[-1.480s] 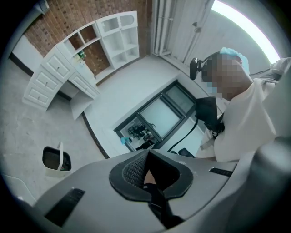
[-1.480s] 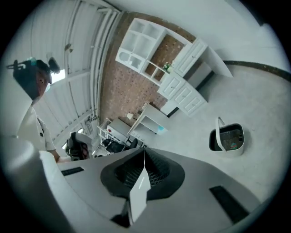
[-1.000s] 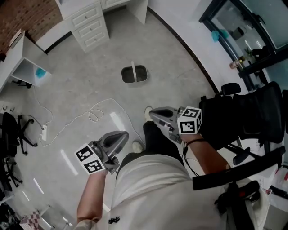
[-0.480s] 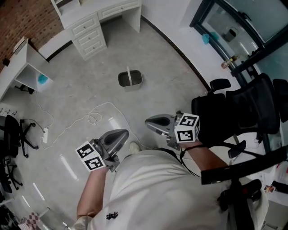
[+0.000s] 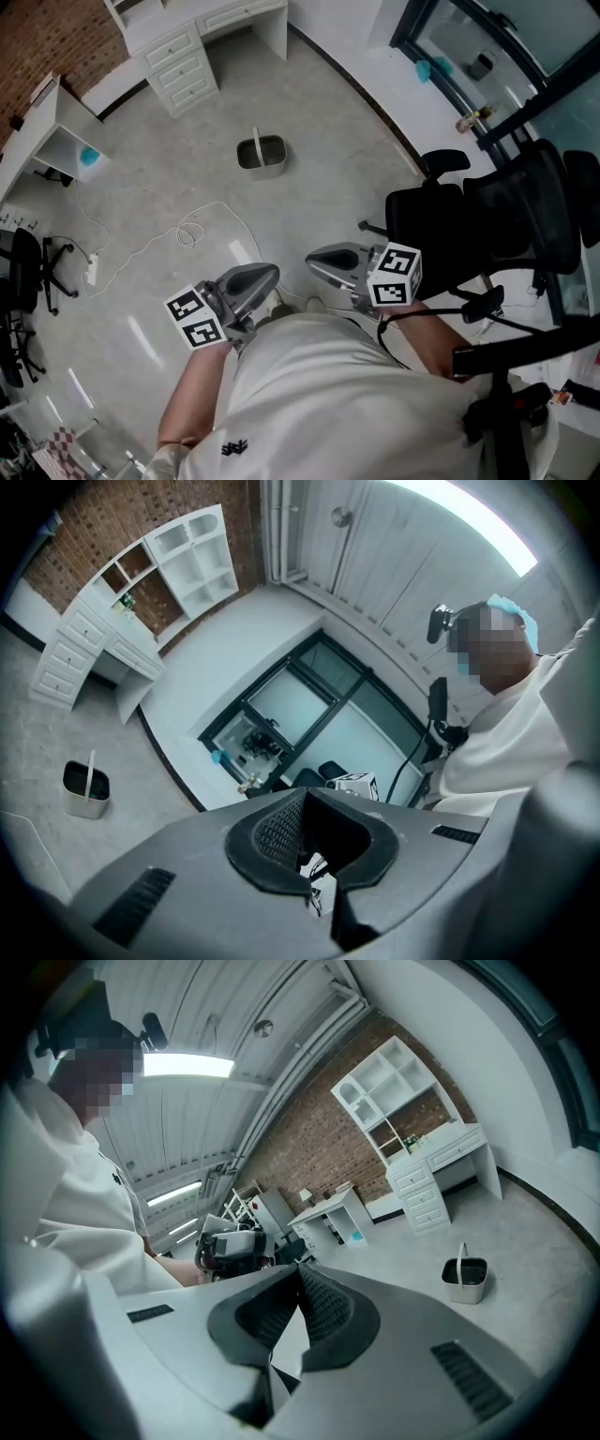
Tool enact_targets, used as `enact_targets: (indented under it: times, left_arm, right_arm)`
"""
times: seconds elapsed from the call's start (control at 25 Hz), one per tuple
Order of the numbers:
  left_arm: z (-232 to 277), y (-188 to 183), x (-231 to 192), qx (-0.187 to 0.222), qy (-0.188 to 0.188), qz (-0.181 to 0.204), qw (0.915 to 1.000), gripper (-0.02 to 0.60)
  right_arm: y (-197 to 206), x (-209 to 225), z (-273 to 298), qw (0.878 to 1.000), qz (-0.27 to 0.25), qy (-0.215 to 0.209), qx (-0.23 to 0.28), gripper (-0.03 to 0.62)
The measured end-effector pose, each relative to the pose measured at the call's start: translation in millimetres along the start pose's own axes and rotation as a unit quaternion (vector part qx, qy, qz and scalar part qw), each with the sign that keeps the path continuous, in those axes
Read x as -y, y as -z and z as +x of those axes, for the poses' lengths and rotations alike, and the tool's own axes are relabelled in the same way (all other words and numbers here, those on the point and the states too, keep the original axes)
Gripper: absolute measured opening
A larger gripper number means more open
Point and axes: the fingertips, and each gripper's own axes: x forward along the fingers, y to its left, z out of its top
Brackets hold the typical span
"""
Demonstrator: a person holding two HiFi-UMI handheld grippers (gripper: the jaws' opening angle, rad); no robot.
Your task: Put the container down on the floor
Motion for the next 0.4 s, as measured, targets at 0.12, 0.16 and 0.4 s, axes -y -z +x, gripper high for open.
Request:
enact_targets:
  times: [0.12, 0.16, 0.4]
  left_arm:
    - [14.8, 14.5, 16.5, -0.001, -0.003, -0.004, 1.0, 0.009]
    - [18.0, 18.2, 20.4, -0.002, -0.005, -0.006, 1.0, 0.009]
    - [32.5, 23.0, 28.3, -0.002, -0.018, -0.011, 0.9998, 0.009]
  right_arm:
    - [9.8, -2.7, -19.6, 1.0, -0.007, -0.006, -0.004, 0.015]
    - [11.5, -3.4, -24.5, 1.0, -0.007, -0.008, -0.003, 0.015]
    - [8.2, -3.3, -43.9, 1.0, -0.014, -0.012, -0.007, 0.015]
